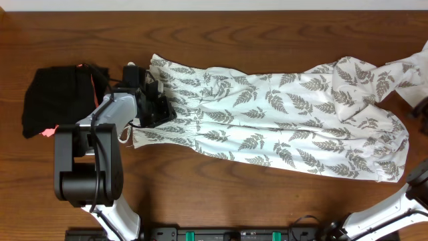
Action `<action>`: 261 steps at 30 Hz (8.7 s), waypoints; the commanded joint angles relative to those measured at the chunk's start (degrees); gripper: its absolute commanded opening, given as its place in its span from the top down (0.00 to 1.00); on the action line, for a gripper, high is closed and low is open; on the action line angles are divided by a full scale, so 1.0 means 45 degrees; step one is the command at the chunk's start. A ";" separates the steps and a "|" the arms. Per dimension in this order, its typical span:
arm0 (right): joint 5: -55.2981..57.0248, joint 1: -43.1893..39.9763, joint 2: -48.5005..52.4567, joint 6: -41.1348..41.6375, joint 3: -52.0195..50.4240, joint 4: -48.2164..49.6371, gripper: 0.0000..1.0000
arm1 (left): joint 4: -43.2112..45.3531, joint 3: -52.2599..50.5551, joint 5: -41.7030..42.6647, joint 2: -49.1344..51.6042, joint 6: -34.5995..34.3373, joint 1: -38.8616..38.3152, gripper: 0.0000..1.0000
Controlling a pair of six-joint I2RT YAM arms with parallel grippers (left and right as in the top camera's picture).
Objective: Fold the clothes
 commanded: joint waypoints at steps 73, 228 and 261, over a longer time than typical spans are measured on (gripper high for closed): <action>0.2919 0.2565 0.0986 -0.0262 0.4784 0.0845 0.23 | 0.0758 -0.0267 -0.1185 0.0151 0.0311 -0.0568 0.75; 0.2215 1.3036 0.2055 0.0952 -0.2540 -0.2691 0.73 | 0.5892 0.4551 -0.3293 0.3891 0.1175 -0.0403 0.92; 0.4265 0.7300 -0.2186 0.1719 -0.6863 0.0797 0.58 | -0.2924 0.3245 -0.4158 0.0311 0.1753 -0.2399 0.91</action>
